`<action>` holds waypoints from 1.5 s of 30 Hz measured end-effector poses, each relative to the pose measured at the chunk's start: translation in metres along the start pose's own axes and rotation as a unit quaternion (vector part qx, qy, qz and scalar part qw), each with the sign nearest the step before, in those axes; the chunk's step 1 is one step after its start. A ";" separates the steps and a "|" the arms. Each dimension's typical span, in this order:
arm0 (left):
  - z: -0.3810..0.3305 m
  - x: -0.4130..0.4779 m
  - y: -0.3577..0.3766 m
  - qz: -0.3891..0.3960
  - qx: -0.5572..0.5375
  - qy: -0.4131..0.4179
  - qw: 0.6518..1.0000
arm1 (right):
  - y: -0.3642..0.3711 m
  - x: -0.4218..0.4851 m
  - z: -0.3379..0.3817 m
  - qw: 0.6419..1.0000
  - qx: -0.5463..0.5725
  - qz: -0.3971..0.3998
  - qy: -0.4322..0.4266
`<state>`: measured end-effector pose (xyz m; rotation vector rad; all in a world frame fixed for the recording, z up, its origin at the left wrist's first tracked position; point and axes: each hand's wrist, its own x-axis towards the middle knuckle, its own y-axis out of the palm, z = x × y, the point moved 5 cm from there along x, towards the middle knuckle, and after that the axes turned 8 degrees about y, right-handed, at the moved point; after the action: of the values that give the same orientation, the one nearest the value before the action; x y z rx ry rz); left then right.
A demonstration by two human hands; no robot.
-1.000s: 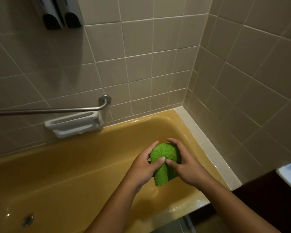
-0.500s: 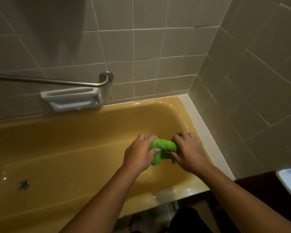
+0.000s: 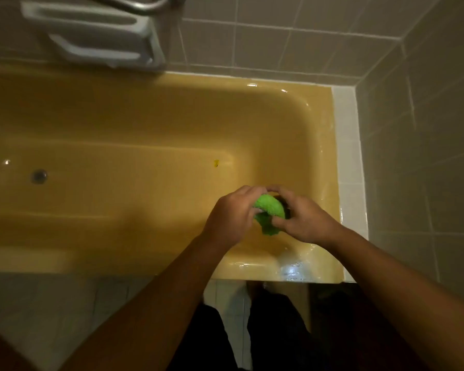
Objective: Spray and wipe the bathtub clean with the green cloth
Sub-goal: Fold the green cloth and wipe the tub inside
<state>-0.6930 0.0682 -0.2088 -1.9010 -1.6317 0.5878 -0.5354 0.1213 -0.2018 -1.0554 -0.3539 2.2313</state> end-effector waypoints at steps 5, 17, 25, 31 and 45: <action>0.040 -0.015 0.110 0.018 -0.043 -0.099 0.994 | 0.027 0.045 -0.093 0.986 -0.155 0.033 -0.047; 0.093 -0.086 0.189 0.186 -0.220 -0.287 0.914 | 0.116 0.050 -0.187 0.951 -0.216 0.219 -0.035; 0.150 -0.074 0.209 0.421 0.014 -0.300 0.856 | 0.134 0.091 -0.205 0.915 -0.374 0.150 -0.031; 0.221 -0.074 0.244 0.526 0.021 -0.298 0.797 | 0.182 0.201 -0.245 0.851 -0.466 0.241 0.016; 0.298 -0.099 0.209 0.504 -0.006 -0.337 0.795 | 0.189 0.127 -0.159 0.911 -0.089 0.403 -0.013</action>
<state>-0.7488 -0.0122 -0.5729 -2.6759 -0.7438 1.8486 -0.5552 0.0558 -0.4711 -1.4570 -0.1339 2.9798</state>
